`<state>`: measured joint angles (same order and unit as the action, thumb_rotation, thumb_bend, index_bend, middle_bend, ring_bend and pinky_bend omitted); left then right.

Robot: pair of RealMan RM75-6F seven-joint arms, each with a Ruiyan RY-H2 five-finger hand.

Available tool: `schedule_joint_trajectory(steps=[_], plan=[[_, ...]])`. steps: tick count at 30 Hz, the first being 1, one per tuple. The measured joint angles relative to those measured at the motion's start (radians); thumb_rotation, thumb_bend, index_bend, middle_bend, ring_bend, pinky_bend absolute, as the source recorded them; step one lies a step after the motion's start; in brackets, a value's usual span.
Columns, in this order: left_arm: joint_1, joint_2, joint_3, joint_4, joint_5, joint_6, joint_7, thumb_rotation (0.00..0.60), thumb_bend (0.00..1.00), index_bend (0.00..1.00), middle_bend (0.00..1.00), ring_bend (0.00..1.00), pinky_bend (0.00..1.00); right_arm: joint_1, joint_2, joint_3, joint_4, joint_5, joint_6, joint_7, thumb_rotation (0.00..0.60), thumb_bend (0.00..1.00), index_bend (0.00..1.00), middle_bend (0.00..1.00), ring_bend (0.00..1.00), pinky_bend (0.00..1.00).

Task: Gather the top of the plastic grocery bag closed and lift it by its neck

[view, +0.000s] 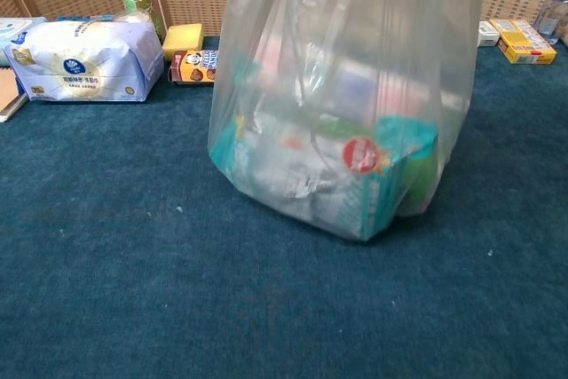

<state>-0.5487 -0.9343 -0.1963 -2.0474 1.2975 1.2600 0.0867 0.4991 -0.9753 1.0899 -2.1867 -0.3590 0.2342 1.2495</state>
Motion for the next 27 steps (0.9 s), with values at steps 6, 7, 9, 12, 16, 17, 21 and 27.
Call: schedule_joint_trajectory(steps=[6,7,9,12,16,17,21,27], plan=[[0.068,0.010,0.042,-0.016,0.038,0.042,-0.017,0.600,0.00,0.08,0.07,0.00,0.16,-0.008,0.009,0.054,0.016,0.021,-0.013,0.013,0.600,0.25,0.55,0.64,0.74,0.88],[0.078,0.012,0.048,-0.018,0.042,0.047,-0.019,0.600,0.00,0.08,0.07,0.00,0.16,-0.008,0.011,0.057,0.021,0.026,-0.016,0.015,0.600,0.25,0.55,0.64,0.74,0.88],[0.097,0.015,0.059,-0.020,0.047,0.058,-0.026,0.600,0.00,0.08,0.07,0.00,0.16,-0.007,0.015,0.062,0.028,0.034,-0.022,0.018,0.600,0.25,0.55,0.64,0.73,0.88],[0.116,0.016,0.067,-0.019,0.050,0.065,-0.037,0.600,0.00,0.08,0.07,0.00,0.16,-0.009,0.016,0.077,0.040,0.045,-0.042,0.026,0.600,0.25,0.55,0.63,0.73,0.88],[0.130,0.009,0.074,-0.014,0.044,0.063,-0.046,0.600,0.00,0.08,0.07,0.00,0.16,-0.025,0.010,0.112,0.058,0.054,-0.074,0.033,0.600,0.24,0.55,0.63,0.73,0.88],[0.132,0.006,0.074,-0.013,0.044,0.062,-0.047,0.600,0.00,0.08,0.07,0.00,0.16,-0.029,0.009,0.118,0.061,0.055,-0.080,0.033,0.600,0.24,0.55,0.63,0.73,0.88],[0.140,-0.006,0.074,-0.010,0.041,0.062,-0.046,0.600,0.00,0.09,0.07,0.00,0.16,-0.043,0.000,0.140,0.071,0.059,-0.097,0.033,0.600,0.25,0.55,0.63,0.73,0.88],[0.147,-0.014,0.072,-0.009,0.038,0.055,-0.034,0.600,0.00,0.08,0.07,0.00,0.16,-0.067,-0.010,0.163,0.083,0.063,-0.115,0.022,0.600,0.25,0.55,0.63,0.72,0.88]])
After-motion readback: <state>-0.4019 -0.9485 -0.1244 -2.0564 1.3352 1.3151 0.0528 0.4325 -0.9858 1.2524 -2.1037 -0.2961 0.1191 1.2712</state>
